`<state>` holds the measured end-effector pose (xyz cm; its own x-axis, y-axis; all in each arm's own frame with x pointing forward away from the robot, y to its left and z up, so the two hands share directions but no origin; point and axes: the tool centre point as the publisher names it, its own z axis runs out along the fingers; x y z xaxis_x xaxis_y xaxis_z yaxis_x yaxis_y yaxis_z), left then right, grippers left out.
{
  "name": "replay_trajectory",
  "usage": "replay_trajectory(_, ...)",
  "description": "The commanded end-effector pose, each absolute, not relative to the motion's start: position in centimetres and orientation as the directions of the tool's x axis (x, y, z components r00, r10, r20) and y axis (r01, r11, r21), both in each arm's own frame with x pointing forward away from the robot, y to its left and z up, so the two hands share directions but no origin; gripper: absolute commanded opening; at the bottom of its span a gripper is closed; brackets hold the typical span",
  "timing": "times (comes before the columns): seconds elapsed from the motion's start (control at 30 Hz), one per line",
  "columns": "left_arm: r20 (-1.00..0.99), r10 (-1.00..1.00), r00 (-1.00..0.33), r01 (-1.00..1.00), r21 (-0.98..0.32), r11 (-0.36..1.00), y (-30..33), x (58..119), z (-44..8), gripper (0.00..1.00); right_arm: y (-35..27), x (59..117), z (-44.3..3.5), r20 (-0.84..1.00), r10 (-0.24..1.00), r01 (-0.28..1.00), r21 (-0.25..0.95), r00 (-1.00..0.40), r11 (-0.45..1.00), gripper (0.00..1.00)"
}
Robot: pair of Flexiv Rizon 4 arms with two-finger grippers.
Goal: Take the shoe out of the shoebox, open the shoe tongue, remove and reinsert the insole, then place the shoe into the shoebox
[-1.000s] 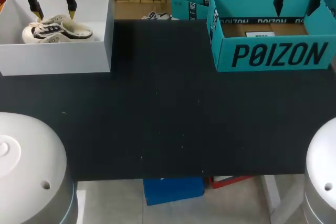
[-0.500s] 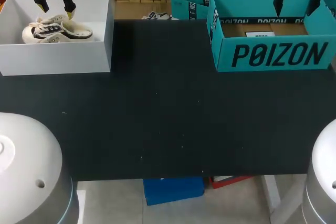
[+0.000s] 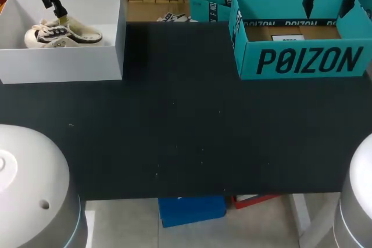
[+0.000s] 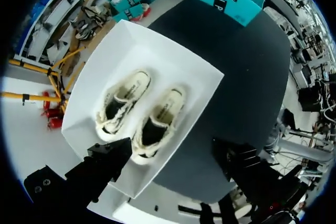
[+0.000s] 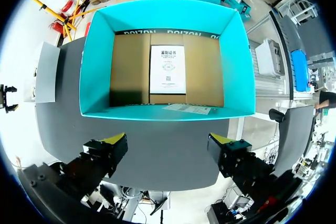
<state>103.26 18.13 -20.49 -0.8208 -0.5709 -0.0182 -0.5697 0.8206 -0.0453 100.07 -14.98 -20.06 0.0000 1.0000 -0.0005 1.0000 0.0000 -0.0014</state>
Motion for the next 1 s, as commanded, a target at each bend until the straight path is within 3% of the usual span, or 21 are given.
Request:
replay_trajectory(0.03,-0.039,0.034,-0.999,0.033,0.033,0.999,18.1,103.8,-20.5,1.00,-15.0,100.1,-20.0,-0.001,1.000,1.000,-0.002,0.000,0.000,1.00)
replay_trajectory(0.5,-0.036,0.005,-0.999,0.005,-0.001,1.000,18.0,103.8,-20.4,1.00,-15.0,100.1,-20.0,-0.001,1.000,1.000,-0.002,0.000,0.000,1.00)
replay_trajectory(0.57,-0.031,0.007,-0.999,0.007,0.003,1.000,18.0,104.2,-20.8,0.47,-15.0,100.1,-20.0,-0.001,1.000,1.000,-0.002,0.000,0.000,1.00)
replay_trajectory(0.63,-0.037,0.014,-0.999,0.014,0.010,1.000,18.1,104.5,-20.9,1.00,-15.0,100.1,-20.0,-0.001,1.000,1.000,-0.002,0.000,0.000,1.00)
replay_trajectory(1.0,-0.035,-0.035,-0.999,-0.036,0.021,0.999,19.7,106.4,-22.2,1.00,-15.0,100.1,-20.0,-0.001,1.000,1.000,-0.002,0.000,0.000,1.00)
